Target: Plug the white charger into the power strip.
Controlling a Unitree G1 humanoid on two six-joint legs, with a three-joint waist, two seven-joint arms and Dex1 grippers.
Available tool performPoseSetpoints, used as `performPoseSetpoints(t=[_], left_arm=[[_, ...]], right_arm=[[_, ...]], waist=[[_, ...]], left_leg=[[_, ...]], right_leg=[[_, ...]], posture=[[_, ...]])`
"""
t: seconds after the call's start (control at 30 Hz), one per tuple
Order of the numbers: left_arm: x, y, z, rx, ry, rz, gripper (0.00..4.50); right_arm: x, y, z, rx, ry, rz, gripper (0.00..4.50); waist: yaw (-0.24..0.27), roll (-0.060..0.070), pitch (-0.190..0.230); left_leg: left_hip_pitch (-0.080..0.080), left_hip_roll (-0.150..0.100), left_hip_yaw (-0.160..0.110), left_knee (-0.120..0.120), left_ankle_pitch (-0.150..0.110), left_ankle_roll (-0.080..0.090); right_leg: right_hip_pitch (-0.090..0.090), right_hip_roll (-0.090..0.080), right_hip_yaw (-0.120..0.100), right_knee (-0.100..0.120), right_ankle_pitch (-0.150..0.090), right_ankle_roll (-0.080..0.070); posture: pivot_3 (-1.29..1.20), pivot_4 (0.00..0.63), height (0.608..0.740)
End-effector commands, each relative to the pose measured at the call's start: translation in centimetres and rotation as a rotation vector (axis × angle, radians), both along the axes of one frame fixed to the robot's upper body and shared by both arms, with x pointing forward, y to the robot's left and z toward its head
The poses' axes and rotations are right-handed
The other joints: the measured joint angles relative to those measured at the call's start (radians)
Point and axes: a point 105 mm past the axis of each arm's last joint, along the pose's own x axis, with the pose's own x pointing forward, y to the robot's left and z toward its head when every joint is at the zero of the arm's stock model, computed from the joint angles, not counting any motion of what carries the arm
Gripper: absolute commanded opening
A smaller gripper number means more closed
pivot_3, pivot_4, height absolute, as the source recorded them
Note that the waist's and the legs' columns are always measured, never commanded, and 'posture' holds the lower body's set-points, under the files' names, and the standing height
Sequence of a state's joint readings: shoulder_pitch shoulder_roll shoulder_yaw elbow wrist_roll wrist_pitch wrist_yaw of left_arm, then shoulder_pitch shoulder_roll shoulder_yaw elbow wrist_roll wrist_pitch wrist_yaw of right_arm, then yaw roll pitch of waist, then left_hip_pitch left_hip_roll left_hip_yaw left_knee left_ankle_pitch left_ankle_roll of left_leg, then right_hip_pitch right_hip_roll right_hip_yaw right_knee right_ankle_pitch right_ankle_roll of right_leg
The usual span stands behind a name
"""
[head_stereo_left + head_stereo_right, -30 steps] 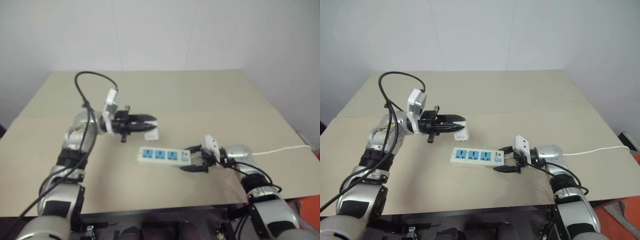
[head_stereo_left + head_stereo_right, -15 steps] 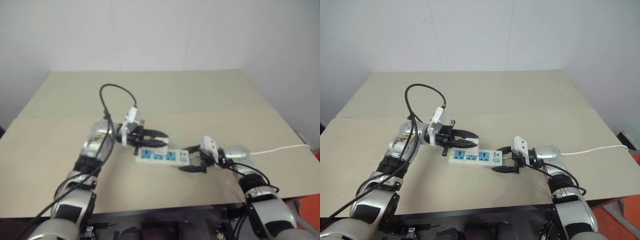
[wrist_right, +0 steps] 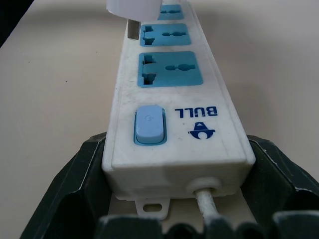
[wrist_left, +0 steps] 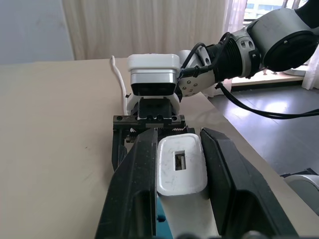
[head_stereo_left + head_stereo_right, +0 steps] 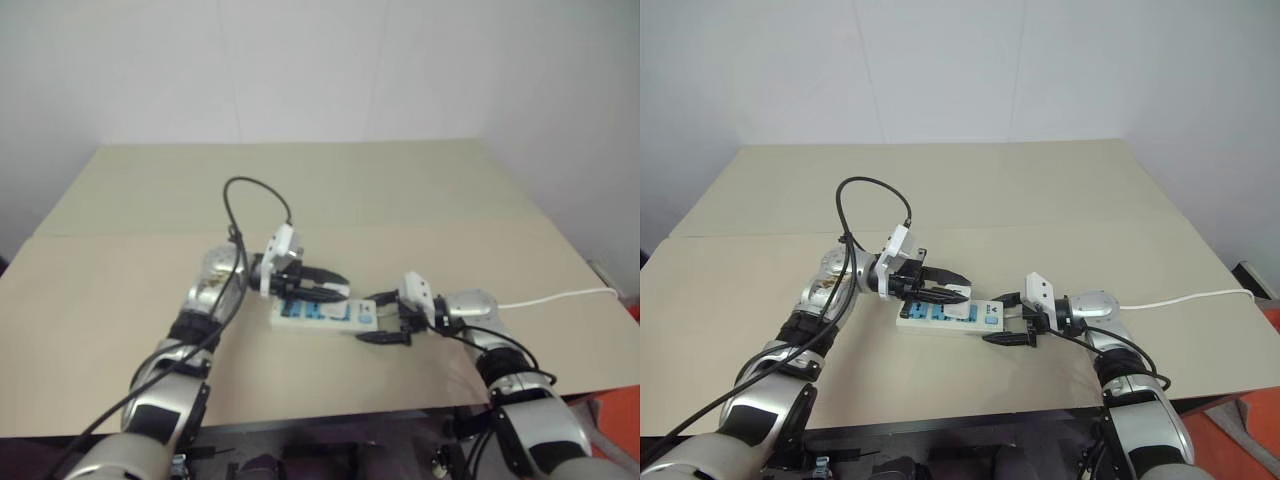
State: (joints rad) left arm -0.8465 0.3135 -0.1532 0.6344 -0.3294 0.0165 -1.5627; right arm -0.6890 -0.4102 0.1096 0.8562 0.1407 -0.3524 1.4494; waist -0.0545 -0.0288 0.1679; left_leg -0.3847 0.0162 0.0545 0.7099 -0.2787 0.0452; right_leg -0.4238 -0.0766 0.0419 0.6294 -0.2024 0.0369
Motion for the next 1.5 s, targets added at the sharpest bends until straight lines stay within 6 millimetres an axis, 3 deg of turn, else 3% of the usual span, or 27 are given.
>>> performPoseSetpoints(t=[0.03,1.1,1.5], left_arm=[[0.3,-0.4,0.9,-0.006,-0.047,-0.012,1.04],[1.5,-0.8,-1.2,0.049,-0.051,0.029,1.04],[0.3,-0.2,-3.9,0.119,-0.076,-0.002,1.04]], right_arm=[[-0.5,0.7,-1.1,-0.03,0.017,0.023,3.42],[-0.5,0.3,-1.4,-0.046,0.013,0.006,3.42],[-0.6,0.2,-1.5,-0.045,0.011,0.004,3.42]], waist=[[-0.001,0.0,0.0],[-0.009,0.0,0.0],[-0.01,0.0,-0.001]], left_leg=[[0.0,0.0,0.0,0.0,0.0,0.0],[0.001,0.0,0.0,-0.001,0.0,0.0],[0.002,0.0,0.0,-0.001,0.0,0.0]], right_leg=[[0.0,0.0,0.0,0.0,0.0,0.0],[0.001,0.0,0.0,0.0,0.0,0.0],[0.002,-0.001,0.0,0.0,0.0,0.0]], posture=[[0.0,0.15,0.74],[0.0,0.15,0.74],[0.0,0.15,0.74]])
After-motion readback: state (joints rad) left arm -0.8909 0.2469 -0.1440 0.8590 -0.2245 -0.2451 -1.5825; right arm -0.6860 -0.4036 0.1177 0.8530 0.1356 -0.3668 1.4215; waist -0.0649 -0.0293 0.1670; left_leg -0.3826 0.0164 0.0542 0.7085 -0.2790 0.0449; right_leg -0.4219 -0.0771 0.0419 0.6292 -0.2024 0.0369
